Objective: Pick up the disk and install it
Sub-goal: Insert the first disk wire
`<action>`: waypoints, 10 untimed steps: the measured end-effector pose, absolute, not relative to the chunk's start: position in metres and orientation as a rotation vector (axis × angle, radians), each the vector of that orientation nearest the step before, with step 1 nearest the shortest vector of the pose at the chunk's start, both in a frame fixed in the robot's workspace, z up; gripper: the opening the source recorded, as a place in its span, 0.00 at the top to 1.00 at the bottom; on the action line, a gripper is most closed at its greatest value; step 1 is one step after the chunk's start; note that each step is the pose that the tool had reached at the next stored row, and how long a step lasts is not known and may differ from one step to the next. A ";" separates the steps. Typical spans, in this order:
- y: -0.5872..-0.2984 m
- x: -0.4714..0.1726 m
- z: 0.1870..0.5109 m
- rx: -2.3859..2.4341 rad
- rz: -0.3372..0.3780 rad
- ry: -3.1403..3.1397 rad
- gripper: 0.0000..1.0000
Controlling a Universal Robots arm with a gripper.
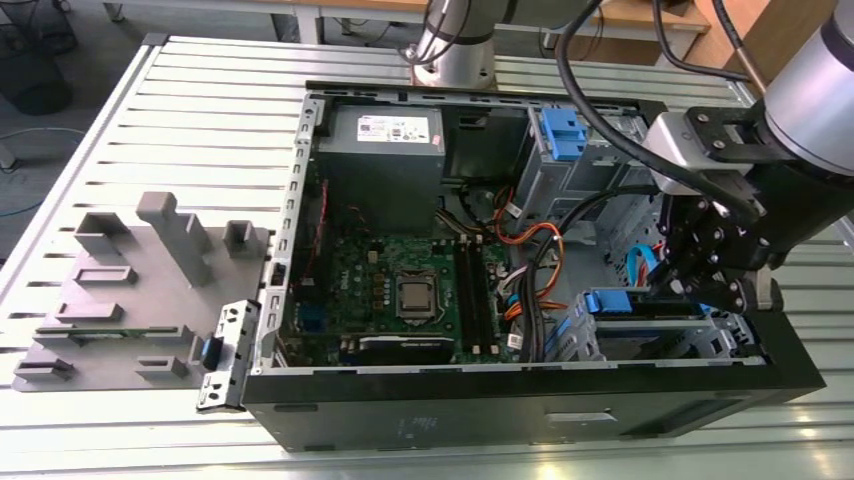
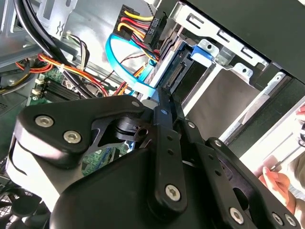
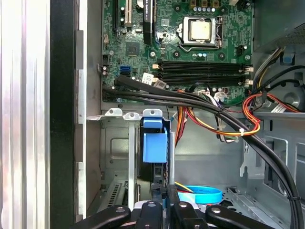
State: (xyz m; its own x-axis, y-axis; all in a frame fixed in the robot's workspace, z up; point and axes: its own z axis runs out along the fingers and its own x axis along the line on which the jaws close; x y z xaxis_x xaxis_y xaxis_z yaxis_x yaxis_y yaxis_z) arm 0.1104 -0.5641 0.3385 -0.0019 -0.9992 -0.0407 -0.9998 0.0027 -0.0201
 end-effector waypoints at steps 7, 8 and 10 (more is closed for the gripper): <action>-0.564 0.110 0.337 -2.189 0.022 2.194 0.84; -0.564 0.110 0.337 -2.189 0.022 2.194 0.84; -0.564 0.110 0.336 -2.188 0.023 2.193 0.84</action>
